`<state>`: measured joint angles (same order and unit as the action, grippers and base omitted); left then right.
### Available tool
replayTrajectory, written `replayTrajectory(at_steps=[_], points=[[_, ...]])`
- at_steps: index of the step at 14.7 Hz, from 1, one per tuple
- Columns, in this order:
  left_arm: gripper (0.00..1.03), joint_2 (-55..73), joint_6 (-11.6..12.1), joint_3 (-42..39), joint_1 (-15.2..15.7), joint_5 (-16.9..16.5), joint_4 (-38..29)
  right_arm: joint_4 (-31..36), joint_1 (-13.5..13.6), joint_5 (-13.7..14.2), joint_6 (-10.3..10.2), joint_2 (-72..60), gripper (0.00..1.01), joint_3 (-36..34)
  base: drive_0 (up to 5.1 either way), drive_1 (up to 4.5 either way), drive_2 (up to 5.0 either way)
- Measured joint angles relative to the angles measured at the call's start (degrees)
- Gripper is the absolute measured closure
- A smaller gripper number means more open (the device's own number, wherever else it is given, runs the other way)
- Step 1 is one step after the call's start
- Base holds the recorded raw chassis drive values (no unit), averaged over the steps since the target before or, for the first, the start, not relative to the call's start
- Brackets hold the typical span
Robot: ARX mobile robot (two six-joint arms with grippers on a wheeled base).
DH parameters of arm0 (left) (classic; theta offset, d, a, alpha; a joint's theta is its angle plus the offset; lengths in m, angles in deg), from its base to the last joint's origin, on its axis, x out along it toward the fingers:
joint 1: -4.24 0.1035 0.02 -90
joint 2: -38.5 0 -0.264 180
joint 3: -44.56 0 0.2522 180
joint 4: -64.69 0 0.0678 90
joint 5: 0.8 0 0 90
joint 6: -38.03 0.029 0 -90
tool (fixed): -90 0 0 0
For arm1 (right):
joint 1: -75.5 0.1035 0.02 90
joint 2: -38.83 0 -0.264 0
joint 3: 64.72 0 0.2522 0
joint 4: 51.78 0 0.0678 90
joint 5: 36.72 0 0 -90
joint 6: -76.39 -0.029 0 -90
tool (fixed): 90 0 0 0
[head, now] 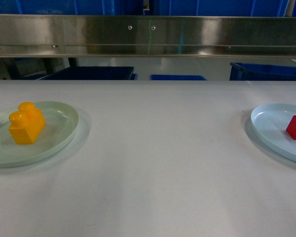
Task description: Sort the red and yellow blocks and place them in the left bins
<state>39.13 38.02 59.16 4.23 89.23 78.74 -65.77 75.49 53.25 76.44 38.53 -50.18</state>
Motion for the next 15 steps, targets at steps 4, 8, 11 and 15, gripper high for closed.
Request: replayTrajectory(at_steps=[4, 8, 11, 15], points=[[0.05, 0.00, 0.00, 0.00, 0.00, 0.00, 0.00, 0.00, 0.00, 0.00, 0.00, 0.02, 0.03, 0.00, 0.0, 0.00, 0.0], [0.05, 0.00, 0.00, 0.00, 0.00, 0.00, 0.00, -0.02, 0.00, 0.00, 0.00, 0.02, 0.03, 0.00, 0.0, 0.00, 0.0], [0.05, 0.00, 0.00, 0.00, 0.00, 0.00, 0.00, 0.00, 0.00, 0.02, 0.00, 0.00, 0.03, 0.00, 0.0, 0.00, 0.0], [0.05, 0.00, 0.00, 0.00, 0.00, 0.00, 0.00, 0.00, 0.00, 0.00, 0.00, 0.00, 0.03, 0.00, 0.0, 0.00, 0.0]])
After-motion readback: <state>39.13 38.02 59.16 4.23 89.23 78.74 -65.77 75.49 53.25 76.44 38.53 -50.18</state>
